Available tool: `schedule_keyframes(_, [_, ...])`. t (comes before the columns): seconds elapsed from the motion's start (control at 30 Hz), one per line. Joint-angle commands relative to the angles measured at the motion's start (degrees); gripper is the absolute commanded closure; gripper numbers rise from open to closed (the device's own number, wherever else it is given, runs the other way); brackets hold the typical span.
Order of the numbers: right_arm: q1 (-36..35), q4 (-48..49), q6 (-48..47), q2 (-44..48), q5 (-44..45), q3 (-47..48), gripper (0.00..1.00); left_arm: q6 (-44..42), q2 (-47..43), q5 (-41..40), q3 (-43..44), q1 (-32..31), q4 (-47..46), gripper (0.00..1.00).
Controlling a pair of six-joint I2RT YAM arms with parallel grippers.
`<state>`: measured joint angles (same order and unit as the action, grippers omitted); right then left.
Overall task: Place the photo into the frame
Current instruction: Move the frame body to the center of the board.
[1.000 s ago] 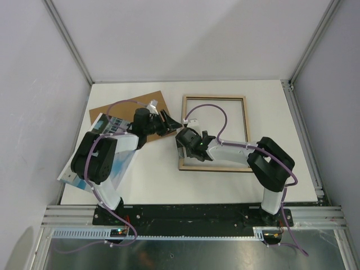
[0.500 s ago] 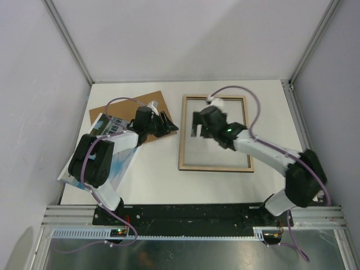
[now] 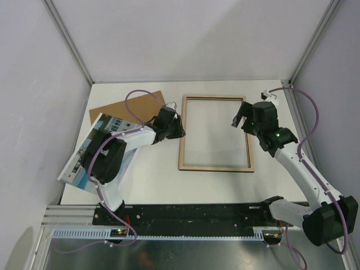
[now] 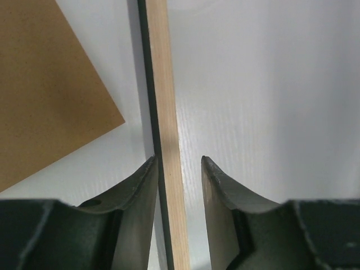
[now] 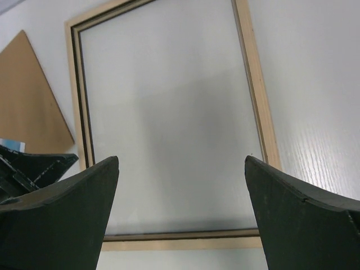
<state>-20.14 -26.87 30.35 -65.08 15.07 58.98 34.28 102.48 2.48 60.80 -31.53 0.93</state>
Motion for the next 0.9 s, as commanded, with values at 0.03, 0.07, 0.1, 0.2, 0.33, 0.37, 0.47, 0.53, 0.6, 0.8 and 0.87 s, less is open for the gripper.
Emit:
schedule_keyframes(0.03, [1.78,-1.66,-1.40,3.53,-3.86,-2.28,0.03,-2.69,2.47,-9.34,4.48,-2.20,4.92,0.59])
schedule_keyframes(0.07, [2.04,-1.68,-1.42,3.81,-4.24,-2.60,0.03,-2.76,3.04,-9.65,4.98,-2.47,5.29,0.59])
schedule_keyframes(0.1, [2.26,-1.64,-1.43,3.99,-4.64,-2.84,0.03,-2.83,3.50,-9.84,5.44,-2.70,5.52,0.59])
schedule_keyframes(0.2, [2.73,-1.41,-1.48,4.52,-5.46,-3.63,0.03,-2.87,4.75,-10.03,6.18,-3.28,5.90,0.59])
schedule_keyframes(0.33, [3.13,-1.05,-1.52,4.91,-6.43,-4.20,0.03,-2.86,5.82,-9.99,6.67,-3.55,5.96,0.60])
schedule_keyframes(0.37, [3.15,-0.98,-1.52,4.98,-6.62,-4.34,0.03,-2.93,6.12,-9.93,6.77,-3.59,5.99,0.61])
schedule_keyframes(0.47, [3.25,-0.82,-1.52,5.30,-7.02,-4.66,0.03,-3.06,6.68,-9.51,7.13,-3.72,5.97,0.64])
schedule_keyframes(0.53, [3.37,-0.75,-1.56,5.49,-7.17,-4.86,0.03,-3.19,6.99,-9.29,7.38,-3.91,5.98,0.67])
schedule_keyframes(0.6, [3.58,-0.75,-1.64,5.64,-7.38,-5.09,0.03,-3.44,7.27,-9.06,7.60,-4.20,6.01,0.72])
schedule_keyframes(0.8, [4.18,-0.75,-1.70,5.98,-8.04,-5.42,0.03,-4.05,7.63,-8.71,7.76,-5.56,6.26,0.90])
schedule_keyframes(0.87, [4.37,-0.73,-1.74,6.01,-8.24,-5.45,0.03,-4.31,7.65,-8.59,7.71,-6.24,6.38,0.97])
